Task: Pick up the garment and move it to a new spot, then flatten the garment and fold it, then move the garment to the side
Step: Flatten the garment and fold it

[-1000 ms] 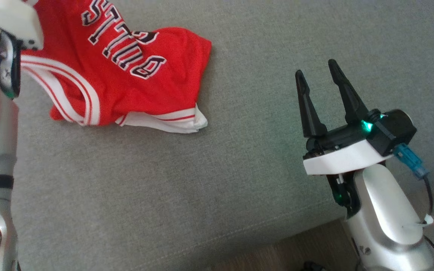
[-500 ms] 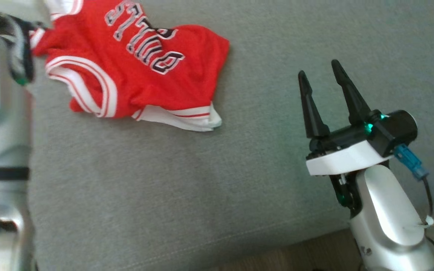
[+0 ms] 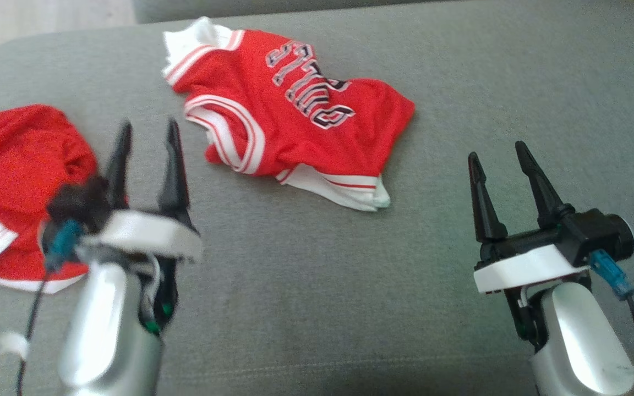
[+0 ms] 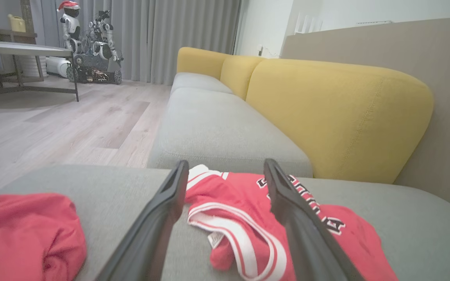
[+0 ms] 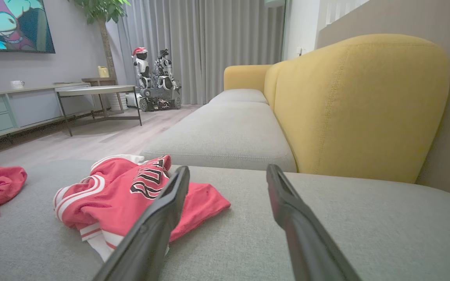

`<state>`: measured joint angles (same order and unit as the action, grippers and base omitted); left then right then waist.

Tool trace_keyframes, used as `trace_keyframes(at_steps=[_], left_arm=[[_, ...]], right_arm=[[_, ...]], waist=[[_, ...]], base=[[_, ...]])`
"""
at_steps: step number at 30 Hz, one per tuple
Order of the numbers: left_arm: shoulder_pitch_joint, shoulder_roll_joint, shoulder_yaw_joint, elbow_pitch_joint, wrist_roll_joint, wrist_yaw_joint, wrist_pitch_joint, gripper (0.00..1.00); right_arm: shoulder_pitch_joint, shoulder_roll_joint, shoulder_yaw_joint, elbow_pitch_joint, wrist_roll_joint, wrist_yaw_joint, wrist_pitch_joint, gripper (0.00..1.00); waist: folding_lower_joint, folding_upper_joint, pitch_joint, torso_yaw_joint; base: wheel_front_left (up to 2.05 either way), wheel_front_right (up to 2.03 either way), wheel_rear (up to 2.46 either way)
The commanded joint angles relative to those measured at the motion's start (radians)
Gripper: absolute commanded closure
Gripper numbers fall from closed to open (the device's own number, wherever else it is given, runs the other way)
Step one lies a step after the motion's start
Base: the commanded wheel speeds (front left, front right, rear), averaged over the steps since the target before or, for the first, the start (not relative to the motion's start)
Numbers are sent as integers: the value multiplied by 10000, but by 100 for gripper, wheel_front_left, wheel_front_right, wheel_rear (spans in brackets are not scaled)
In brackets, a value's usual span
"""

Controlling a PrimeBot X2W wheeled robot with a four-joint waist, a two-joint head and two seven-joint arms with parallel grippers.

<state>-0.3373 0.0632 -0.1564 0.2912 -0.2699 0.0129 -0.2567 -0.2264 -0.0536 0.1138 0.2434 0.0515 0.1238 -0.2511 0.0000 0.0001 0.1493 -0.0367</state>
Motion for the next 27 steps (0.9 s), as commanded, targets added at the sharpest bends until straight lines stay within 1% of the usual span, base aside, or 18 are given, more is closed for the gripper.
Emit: trace_keyframes(at_steps=[1, 5, 9, 11, 12, 17, 19, 23, 27], left_arm=[[84, 42, 124, -422, -158, -50, -50, 0], [701, -72, -36, -503, -521, -51, -50, 0], [867, -117, -217, -617, -747, 89, -50, 0], [821, -123, -343, -450, -867, 224, -50, 0], [791, -124, -498, -251, -944, 294, -50, 0], [373, -127, -1635, 767, -1543, 96, 430, 0], [155, -127, -1962, 1151, -1808, 132, 615, 0], [-397, -128, -2355, 1850, -2613, 343, 783, 0], [-1084, -128, -2543, 2673, -2950, 683, 807, 0]], right_arm=[[-29, 34, 121, -373, -37, 69, -106, 0], [71, 34, 82, -438, -14, 69, -100, 0], [13, 34, 131, -491, 3, 69, -59, 0], [-39, 34, 163, -529, -23, 69, -34, 0], [-60, 34, 173, -561, -29, 69, -22, 0], [-180, 34, 290, -663, -3, 69, 6, 0], [-254, 34, 376, -694, 11, 69, 5, 0], [-453, 34, 494, -743, 74, 69, -6, 0], [-632, 34, 566, -702, 143, 69, -30, 0]], waist=[[0, -1, -274, 349], [0, -1, -255, 379], [0, -1, -153, 276], [0, -1, -89, 158], [0, -1, -45, 83], [0, -1, 275, -376], [0, -1, 451, -598], [0, -1, 820, -1044], [0, -1, 1120, -1412]], base=[[0, 0, 0], [0, 0, 0], [0, 0, 0], [0, 0, 0], [0, 0, 0], [0, 0, 0], [0, 0, 0], [0, 0, 0], [0, 0, 0]])
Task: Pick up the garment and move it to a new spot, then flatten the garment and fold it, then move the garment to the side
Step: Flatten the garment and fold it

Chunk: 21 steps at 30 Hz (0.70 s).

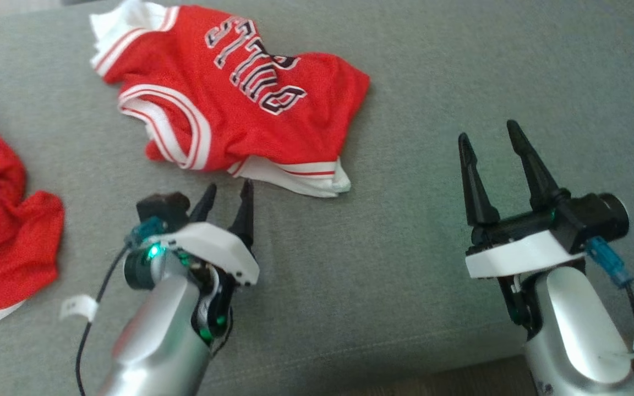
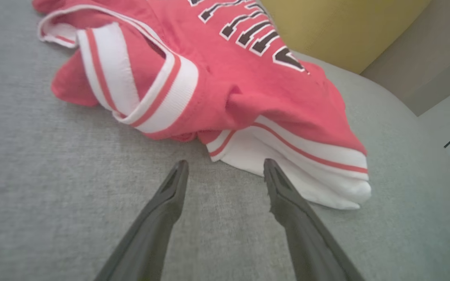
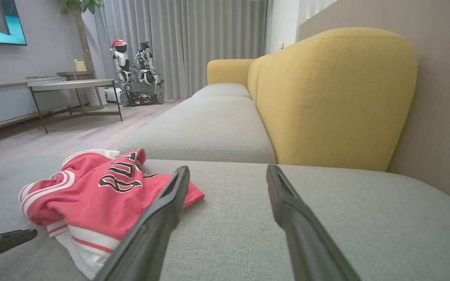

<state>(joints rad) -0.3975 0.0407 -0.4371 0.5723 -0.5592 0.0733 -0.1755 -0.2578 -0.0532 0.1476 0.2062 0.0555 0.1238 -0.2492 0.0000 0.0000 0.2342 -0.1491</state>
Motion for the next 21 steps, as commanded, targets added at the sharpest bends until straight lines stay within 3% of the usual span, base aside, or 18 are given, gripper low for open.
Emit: trace_keyframes(at_steps=[1, 8, 13, 14, 15, 21], left_arm=[[-638, 96, 245, 41, -134, 128, -28, 0], [-1427, 96, 217, 1188, -698, 301, -232, 0], [-1792, 95, 8, 1698, -954, 77, -393, 0], [-1848, 95, -68, 1775, -1012, -49, -402, 60], [-1903, 95, -155, 1841, -1053, -165, -415, 100], [-2131, 95, -484, 1884, -1064, -476, -618, 100]], right_arm=[[-346, 30, 239, -322, 119, 69, -56, 0], [-401, 30, 223, -279, 211, 69, -97, 0], [-462, 30, 201, -250, 233, 69, -113, 0], [-479, 30, 199, -240, 235, 69, -115, 0], [-492, 30, 197, -233, 239, 69, -116, 0], [-505, 30, 155, -201, 261, 69, -122, 0]], waist=[[0, 0, 327, -363], [0, 0, 529, -623], [0, 0, 602, -639], [0, 0, 609, -629], [0, 0, 611, -614], [0, 0, 532, -483]], base=[[0, 0, 0], [0, 0, 0], [0, 0, 0], [0, 0, 0], [0, 0, 0], [0, 0, 0]])
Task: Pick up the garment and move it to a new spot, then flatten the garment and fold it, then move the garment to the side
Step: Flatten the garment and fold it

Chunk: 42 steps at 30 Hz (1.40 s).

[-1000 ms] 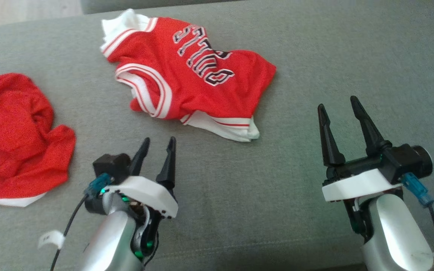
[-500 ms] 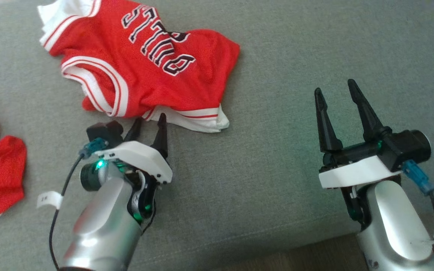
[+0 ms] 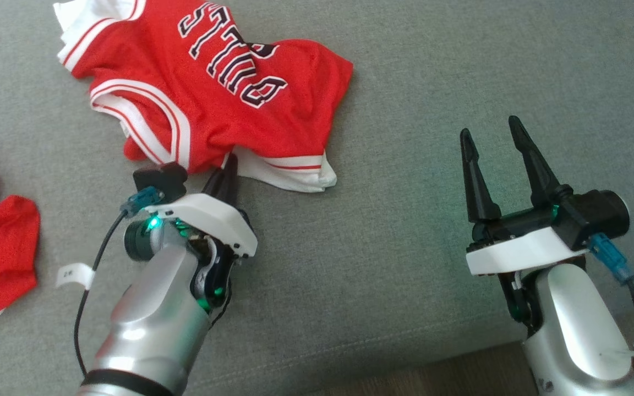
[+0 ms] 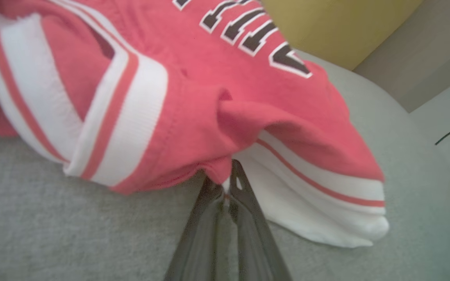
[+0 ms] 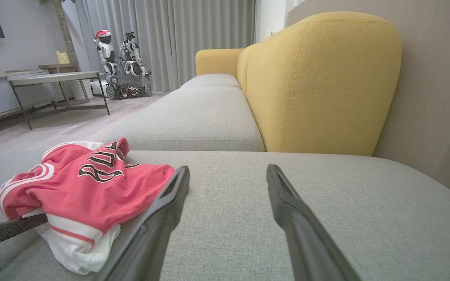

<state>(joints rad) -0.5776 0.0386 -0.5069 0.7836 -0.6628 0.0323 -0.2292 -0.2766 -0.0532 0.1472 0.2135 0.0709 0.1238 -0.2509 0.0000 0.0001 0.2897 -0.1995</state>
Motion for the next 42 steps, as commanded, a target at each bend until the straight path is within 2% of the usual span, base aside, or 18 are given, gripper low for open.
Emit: trace_keyframes(at_steps=[1, 8, 17, 25, 29, 31, 34, 39, 42], left_arm=[[-369, 116, 202, -339, -15, -127, -143, 100], [-942, 241, 414, -1601, 641, -83, -315, 100], [-3000, 265, 229, -2072, 1309, -19, -290, 100], [-4714, 129, -127, -2084, 872, -106, -244, 100], [-5105, 120, -366, -2714, -19, -84, -303, 100], [-5048, 134, -78, -2931, -82, -13, -318, 100], [-4594, 512, 273, -3023, 90, -141, -321, 100], [-3278, 1450, 589, -3392, 185, -365, -323, 100], [-2382, 2027, 897, -4007, 175, -300, -324, 100]], right_arm=[[-318, 30, 157, -275, 118, 69, -105, 0], [-288, 30, 173, -244, 223, 69, -107, 0], [-445, 30, 518, -243, 885, 69, -108, 0], [-559, 30, 779, -326, 1380, 69, -108, 0], [-521, 30, 759, -329, 1386, 69, -108, 0], [-460, 30, 614, -393, 1345, 69, -108, 0], [-397, 30, 456, -432, 1275, 69, -108, 0], [-285, 30, 245, -416, 1127, 69, -108, 0], [-205, 30, 93, -397, 1035, 69, -108, 0]], waist=[[0, -1, -48, 47], [0, -1, -343, 163], [0, -1, -761, -664], [0, -1, -806, -1560], [0, -1, -783, -1647], [0, -1, -743, -1519], [0, -1, -737, -1247], [0, -1, -854, -540], [0, -1, -964, -16]], base=[[0, 0, 0], [0, 0, 0], [0, 0, 0], [0, 0, 0], [0, 0, 0], [0, 0, 0], [0, 0, 0], [0, 0, 0], [0, 0, 0]])
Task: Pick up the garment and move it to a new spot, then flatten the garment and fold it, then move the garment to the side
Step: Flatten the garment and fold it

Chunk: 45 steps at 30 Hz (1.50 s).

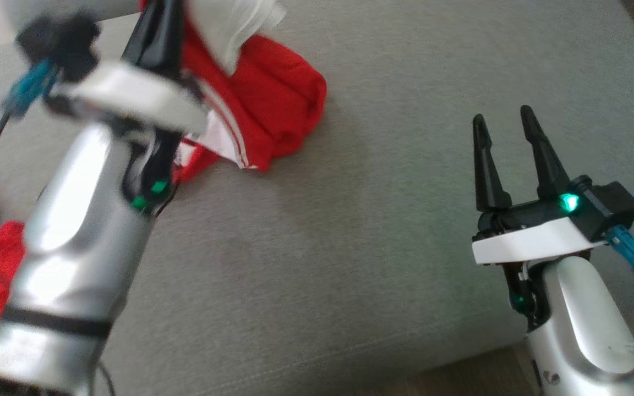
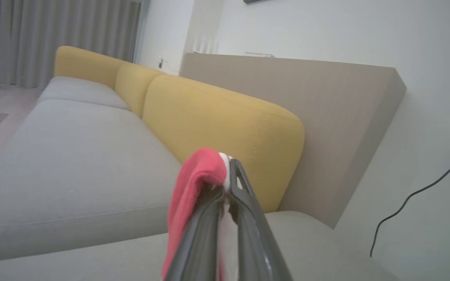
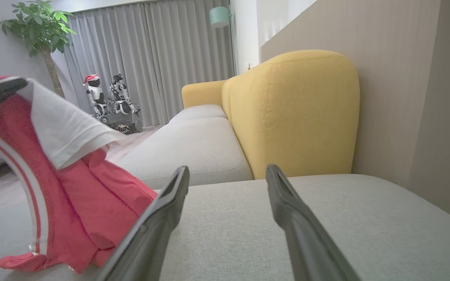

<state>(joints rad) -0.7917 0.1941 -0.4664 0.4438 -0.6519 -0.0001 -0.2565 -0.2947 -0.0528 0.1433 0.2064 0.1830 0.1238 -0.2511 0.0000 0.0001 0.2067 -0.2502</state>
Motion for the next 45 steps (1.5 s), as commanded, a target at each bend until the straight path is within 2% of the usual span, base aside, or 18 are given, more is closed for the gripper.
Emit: trace_keyframes(at_steps=[1, 5, 9, 13, 18, 22, 31, 35, 41, 42, 43, 44, 45], left_arm=[[-241, 472, 493, -609, 66, 24, -51, 100], [511, 976, 961, -1701, 185, 248, -52, 100], [554, 1208, 1282, -2545, 341, 468, -52, 100], [812, 1365, 1257, -3067, 465, 688, 54, 100], [1725, 1710, 717, -3274, 869, 899, 574, 100], [2629, 1974, 198, -2996, 1151, 1136, 1192, 100], [4105, 2139, -1171, -1689, 1567, 1042, 2260, 100], [4171, 1951, -1188, -1103, 1681, 1341, 1975, 100], [4015, 1637, -714, -125, 1590, 2031, 1301, 100], [3957, 1603, -608, 45, 1599, 2192, 1152, 99], [3899, 1555, -551, 226, 1609, 2297, 1037, 91], [3899, 1555, -551, 226, 1609, 2297, 1037, 91], [3846, 1507, -550, 430, 1631, 2363, 995, 80]], right_arm=[[-24, 26, 131, -326, -87, 69, -106, 0], [92, 26, -37, -231, -298, 69, -106, 0], [35, 26, 99, -157, -357, 69, -106, 0], [-25, 26, 200, -160, -221, 69, -107, 0], [-9, 26, 189, -105, -252, 69, -107, 0], [24, 26, 80, -2, -336, 69, -107, 0], [63, 26, -47, 271, -535, 69, -107, 0], [65, 26, -16, 364, -616, 69, -107, 0], [77, 26, -8, 438, -725, 69, -107, 0], [79, 26, -9, 444, -740, 69, -107, 0], [81, 26, -18, 448, -751, 69, -107, 0], [81, 26, -18, 448, -751, 69, -107, 0], [85, 26, -19, 459, -764, 69, -107, 0]], waist=[[0, -1, -135, 491], [0, -1, -300, 1249], [0, -1, -436, 1666], [0, -1, -556, 1850], [0, -1, -578, 2053], [0, -1, -592, 2209], [0, -1, -661, 2467], [0, -1, -670, 2531], [0, -1, -713, 2602], [0, -1, -714, 2611], [0, -1, -718, 2625], [0, -1, -718, 2625], [0, -1, -719, 2637]], base=[[0, 0, 0], [0, 0, 0], [0, 0, 0], [0, 0, 0], [0, 0, 0], [0, 0, 0], [0, 0, 0], [0, 0, 0], [0, 0, 0], [0, 0, 0], [0, 0, 0], [0, 0, 0], [0, 0, 0]])
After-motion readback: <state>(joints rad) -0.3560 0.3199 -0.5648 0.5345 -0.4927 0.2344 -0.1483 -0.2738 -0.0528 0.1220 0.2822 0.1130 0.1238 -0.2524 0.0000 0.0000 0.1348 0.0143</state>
